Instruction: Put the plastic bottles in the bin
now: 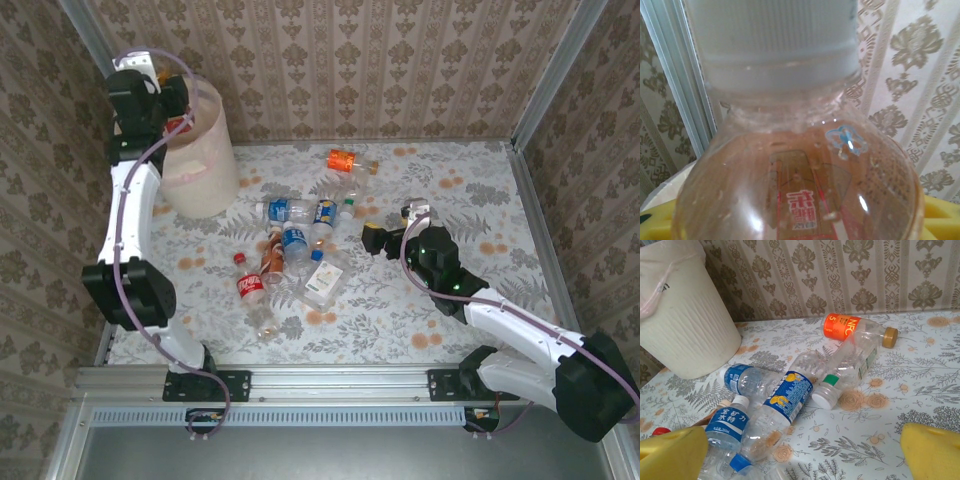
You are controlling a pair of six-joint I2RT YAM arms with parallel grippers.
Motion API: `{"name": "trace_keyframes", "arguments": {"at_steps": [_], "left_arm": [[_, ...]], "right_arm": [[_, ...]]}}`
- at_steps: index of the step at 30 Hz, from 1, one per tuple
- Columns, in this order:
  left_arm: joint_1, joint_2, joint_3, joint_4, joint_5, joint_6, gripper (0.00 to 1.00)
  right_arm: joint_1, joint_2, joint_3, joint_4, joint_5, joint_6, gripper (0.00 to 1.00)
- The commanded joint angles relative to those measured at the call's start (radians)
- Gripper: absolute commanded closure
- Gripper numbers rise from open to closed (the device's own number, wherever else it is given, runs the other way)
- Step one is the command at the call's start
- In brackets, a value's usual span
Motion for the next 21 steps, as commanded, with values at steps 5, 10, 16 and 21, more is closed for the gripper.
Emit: {"name": "trace_keyframes", "arguments": {"at_steps": [5, 10, 16, 21], "left_arm": [[0.029, 0.122, 0.138, -0.169, 0.093, -0.128, 0.46], [0.025, 0.239, 0.270, -0.286, 0.213, -0.196, 0.39], [0.022, 0.304, 0.386, -0.347, 0.264, -0.212, 0.26], [0.021, 0.279, 0.377, -0.334, 0.270, -0.213, 0.15]], "right_arm": [[-0.003, -0.013, 0.012, -0.029, 0.020, 0.006, 0.00], [-0.003, -0.009, 0.023, -0.053, 0.023, 0.007, 0.00], [-0.003, 0.000, 0.049, -0.108, 0.023, 0.020, 0.00], [-0.004, 0.007, 0.056, -0.122, 0.025, 0.034, 0.00]]}}
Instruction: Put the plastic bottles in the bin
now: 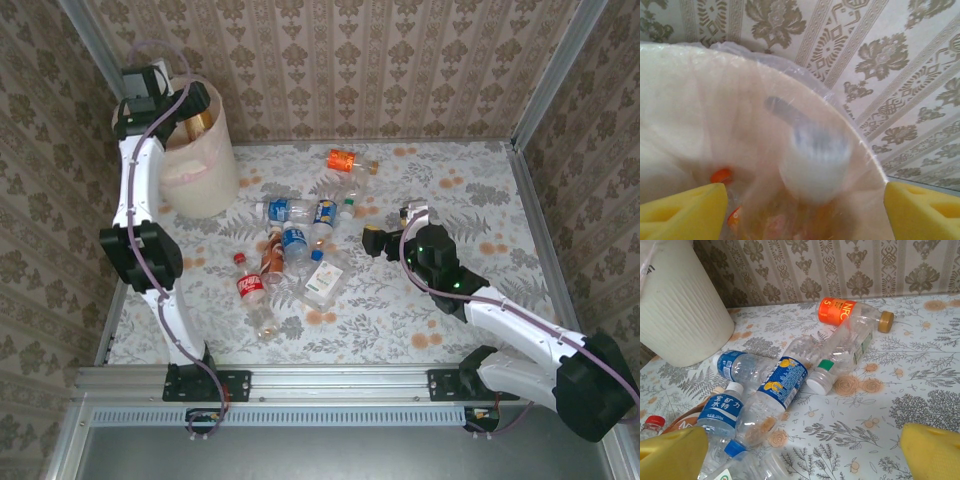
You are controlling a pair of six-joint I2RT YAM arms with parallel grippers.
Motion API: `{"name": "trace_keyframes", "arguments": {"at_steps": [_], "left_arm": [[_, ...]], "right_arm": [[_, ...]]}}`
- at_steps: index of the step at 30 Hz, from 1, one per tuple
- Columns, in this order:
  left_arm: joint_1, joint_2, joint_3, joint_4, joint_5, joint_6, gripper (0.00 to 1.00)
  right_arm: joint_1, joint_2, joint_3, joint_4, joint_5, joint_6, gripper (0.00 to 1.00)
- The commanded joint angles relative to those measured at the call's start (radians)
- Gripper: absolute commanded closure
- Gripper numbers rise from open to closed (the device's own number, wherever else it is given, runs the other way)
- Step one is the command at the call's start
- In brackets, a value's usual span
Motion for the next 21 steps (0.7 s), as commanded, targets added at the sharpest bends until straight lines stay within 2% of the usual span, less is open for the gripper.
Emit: {"name": "trace_keyframes", "arguments": {"at_steps": [1, 8, 10, 11, 21], "left_arm": [[-0.001, -0.038, 0.023, -0.009, 0.033, -0.010, 0.13], [-0.004, -0.102, -0.051, 0.030, 0.055, -0.010, 0.07], [-0.017, -0.136, -0.089, 0.049, 0.055, 0.001, 0.02], [-0.025, -0.152, -0.105, 0.060, 0.046, 0.009, 0.00], [-0.152, -0.310, -0.240, 0.096, -0.156, 0.074, 0.00]], "right_arm": [[-0.004, 0.007, 0.031, -0.024, 0.024, 0.025, 0.00], [-0.003, 0.010, 0.037, -0.039, 0.024, 0.022, 0.00], [-0.004, 0.013, 0.037, -0.043, 0.033, 0.025, 0.00], [-0.004, 0.016, 0.038, -0.045, 0.036, 0.026, 0.00], [-0.004, 0.071, 0.051, -0.076, 0.111, 0.093, 0.00]]}}
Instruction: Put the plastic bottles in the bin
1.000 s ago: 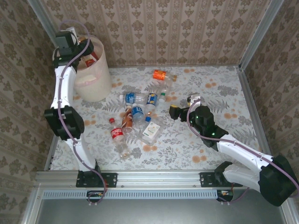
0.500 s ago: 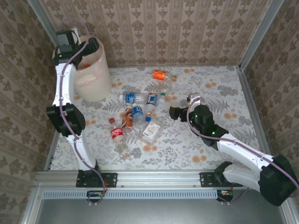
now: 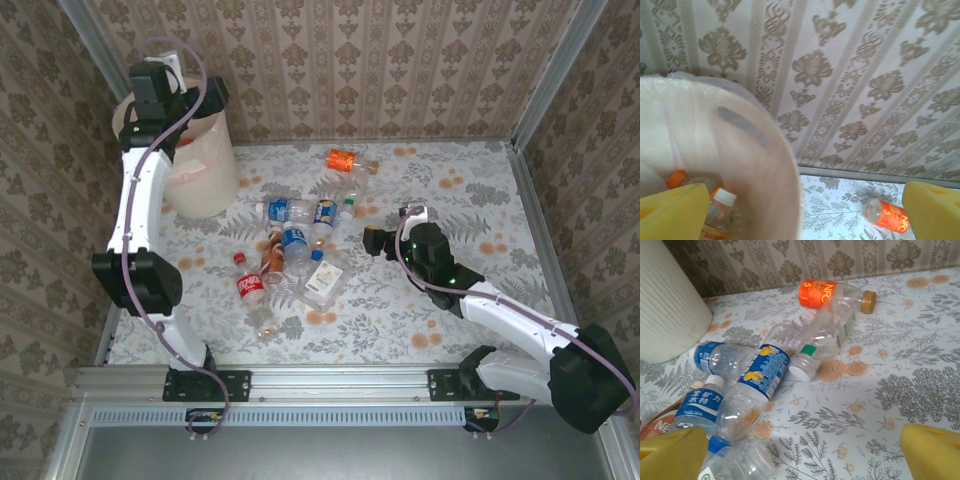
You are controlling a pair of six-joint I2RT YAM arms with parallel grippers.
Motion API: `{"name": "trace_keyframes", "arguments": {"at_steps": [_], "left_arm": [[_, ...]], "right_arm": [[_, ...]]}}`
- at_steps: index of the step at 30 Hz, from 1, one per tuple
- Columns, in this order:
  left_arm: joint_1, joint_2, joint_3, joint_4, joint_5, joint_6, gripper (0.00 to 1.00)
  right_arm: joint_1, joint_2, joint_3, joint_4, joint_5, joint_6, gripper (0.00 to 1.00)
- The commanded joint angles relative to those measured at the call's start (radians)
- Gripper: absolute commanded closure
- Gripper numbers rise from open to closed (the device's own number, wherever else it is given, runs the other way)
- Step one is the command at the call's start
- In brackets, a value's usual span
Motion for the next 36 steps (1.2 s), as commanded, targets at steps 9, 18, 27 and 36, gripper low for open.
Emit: {"name": "trace_keyframes", "arguments": {"at_steps": [9, 18, 27, 36], "left_arm": [[-0.201, -0.187, -0.240, 0.065, -0.249, 0.003, 0.00], [-0.356, -0.196, -0.406, 0.085, -0.313, -0.184, 0.00], [-0.469, -0.095, -0.459, -0.032, -0.370, -0.477, 0.00], [-0.441, 0.003, -0.497, -0.080, -0.377, -0.722, 0.00]], "right_arm": [[-0.005, 0.051, 0.035, -0.034, 0.090, 0.085, 0.00], [-0.007, 0.056, 0.039, -0.040, 0.085, 0.074, 0.00], [-0.010, 0.046, 0.033, -0.060, 0.088, 0.064, 0.00], [-0.010, 0.020, 0.028, -0.098, 0.100, 0.057, 0.00]]}}
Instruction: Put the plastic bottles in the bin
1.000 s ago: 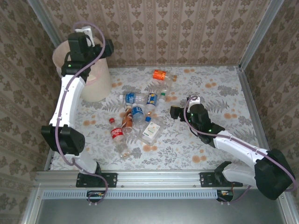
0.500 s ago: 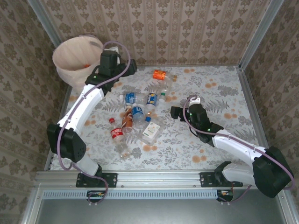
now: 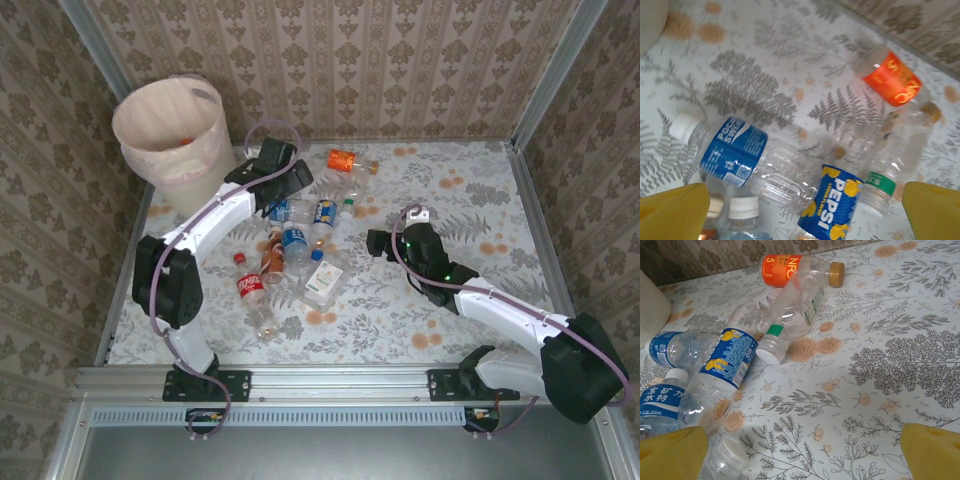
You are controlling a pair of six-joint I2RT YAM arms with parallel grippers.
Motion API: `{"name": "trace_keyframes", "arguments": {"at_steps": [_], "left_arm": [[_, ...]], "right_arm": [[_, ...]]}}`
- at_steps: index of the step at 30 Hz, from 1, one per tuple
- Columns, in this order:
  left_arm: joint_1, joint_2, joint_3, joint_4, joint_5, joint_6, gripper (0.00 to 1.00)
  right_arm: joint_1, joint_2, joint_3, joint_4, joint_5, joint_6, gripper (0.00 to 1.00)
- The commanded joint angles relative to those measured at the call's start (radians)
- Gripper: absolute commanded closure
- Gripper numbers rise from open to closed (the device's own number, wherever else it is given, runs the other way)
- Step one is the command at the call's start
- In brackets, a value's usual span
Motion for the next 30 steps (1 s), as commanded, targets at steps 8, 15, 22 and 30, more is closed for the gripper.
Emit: {"name": "trace_keyframes", "arguments": {"at_steps": [8, 15, 22, 30], "left_arm": [[0.083, 0.117, -0.009, -0.062, 0.032, -0.329, 0.00], [0.099, 0.225, 0.039, -0.041, 0.037, -0.391, 0.03], [0.112, 0.341, 0.116, 0.008, 0.018, -0.385, 0.15], [0.112, 0.448, 0.222, 0.015, 0.046, -0.372, 0.29]], "right_arm": [[-0.005, -0.079, 0.004, -0.063, 0.054, -0.015, 0.00], [-0.006, -0.098, -0.007, -0.068, 0.063, -0.006, 0.00], [-0.006, -0.105, -0.013, -0.074, 0.064, -0.007, 0.00], [-0.006, -0.128, -0.032, -0.070, 0.078, -0.017, 0.00]]}}
